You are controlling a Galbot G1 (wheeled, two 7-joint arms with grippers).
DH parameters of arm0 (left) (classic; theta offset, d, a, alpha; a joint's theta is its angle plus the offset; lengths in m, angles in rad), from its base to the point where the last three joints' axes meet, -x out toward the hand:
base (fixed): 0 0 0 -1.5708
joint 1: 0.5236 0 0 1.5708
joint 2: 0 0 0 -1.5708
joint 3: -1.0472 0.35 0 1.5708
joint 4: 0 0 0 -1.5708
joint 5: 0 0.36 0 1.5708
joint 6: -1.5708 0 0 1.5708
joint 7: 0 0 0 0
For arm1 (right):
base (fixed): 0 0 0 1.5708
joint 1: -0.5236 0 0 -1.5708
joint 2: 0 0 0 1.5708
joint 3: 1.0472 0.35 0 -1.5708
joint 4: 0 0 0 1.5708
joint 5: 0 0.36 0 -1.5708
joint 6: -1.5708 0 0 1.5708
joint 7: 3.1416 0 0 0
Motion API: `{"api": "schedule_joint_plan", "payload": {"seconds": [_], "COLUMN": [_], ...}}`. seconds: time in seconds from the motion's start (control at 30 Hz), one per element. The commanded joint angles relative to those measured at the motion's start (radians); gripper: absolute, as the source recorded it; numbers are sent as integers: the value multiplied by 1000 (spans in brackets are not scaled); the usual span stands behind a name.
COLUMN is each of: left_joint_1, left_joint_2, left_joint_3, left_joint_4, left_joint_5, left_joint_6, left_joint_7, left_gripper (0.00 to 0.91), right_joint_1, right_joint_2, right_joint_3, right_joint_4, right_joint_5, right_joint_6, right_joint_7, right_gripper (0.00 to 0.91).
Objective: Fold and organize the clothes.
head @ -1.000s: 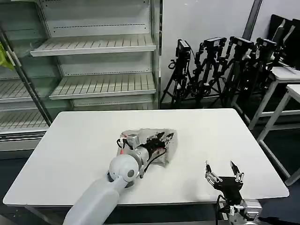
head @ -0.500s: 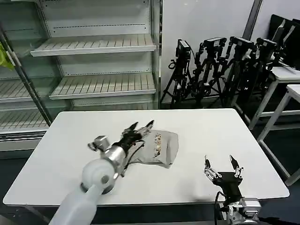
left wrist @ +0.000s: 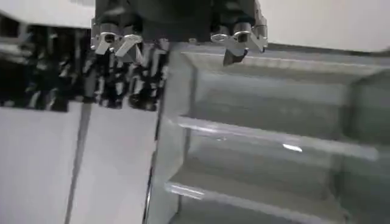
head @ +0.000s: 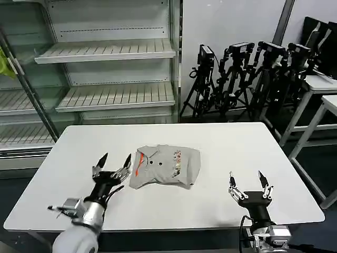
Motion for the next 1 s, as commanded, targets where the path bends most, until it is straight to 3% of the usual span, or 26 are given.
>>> {"api": "schedule_joint_plan", "payload": {"seconds": [0.03, 1.0], "left_joint_1": [213, 278], "left_joint_2": [-48, -82], "left_joint_3": [-110, -93], "left_joint_4": [-94, -171], "left_joint_5": [207, 227], "left_joint_6": [-73, -76], "left_joint_7": [33, 37], "left_gripper": [907, 907], "right_joint_1": [-1, -17], "right_joint_2": [1, 7], "right_joint_3": [-12, -29], "right_joint_4": [-9, 19], "right_joint_5": [-37, -81], "right_joint_6": [36, 22], "right_joint_7": [-8, -7], "right_gripper": [907, 907]}}
